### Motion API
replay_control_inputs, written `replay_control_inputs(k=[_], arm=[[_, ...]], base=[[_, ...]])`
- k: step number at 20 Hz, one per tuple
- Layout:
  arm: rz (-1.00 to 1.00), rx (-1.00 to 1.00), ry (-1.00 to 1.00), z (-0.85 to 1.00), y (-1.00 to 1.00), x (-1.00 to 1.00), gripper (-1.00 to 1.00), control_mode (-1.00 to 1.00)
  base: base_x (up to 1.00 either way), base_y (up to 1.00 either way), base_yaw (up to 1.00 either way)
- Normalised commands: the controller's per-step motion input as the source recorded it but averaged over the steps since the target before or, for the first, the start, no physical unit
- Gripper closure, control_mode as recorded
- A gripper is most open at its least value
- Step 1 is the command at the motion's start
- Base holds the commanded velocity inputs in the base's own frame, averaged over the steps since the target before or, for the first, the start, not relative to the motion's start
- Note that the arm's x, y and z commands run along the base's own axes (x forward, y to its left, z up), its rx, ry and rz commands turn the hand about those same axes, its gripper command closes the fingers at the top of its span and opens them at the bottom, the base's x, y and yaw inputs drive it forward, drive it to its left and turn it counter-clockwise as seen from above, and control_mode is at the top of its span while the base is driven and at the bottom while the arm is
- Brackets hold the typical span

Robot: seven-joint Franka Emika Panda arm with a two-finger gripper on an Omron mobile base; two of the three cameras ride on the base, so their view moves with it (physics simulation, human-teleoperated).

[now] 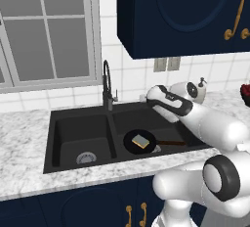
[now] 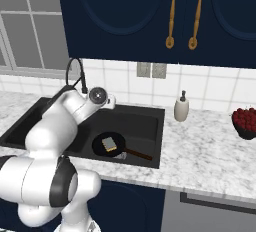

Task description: Pick the pan and sponge and place them into the sink. Then turn on the water.

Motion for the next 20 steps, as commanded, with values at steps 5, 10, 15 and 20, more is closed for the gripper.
replay_control_inputs(k=[5, 10, 15, 20], arm=[[0.0, 0.12, 0.09, 0.0, 0.01, 0.16, -1.0, -1.0], [0.0, 0.05, 0.2, 0.0, 0.1, 0.28, -1.0, -1.0], [0.0, 0.02, 0.02, 0.0, 0.22, 0.32, -1.0, -1.0], [0.0, 0.0, -0.05, 0.0, 0.37, 0.36, -1.0, -1.0]], base=[[0.0, 0.0, 0.0], [0.0, 0.0, 0.0], [0.0, 0.0, 0.0], [0.0, 0.0, 0.0]])
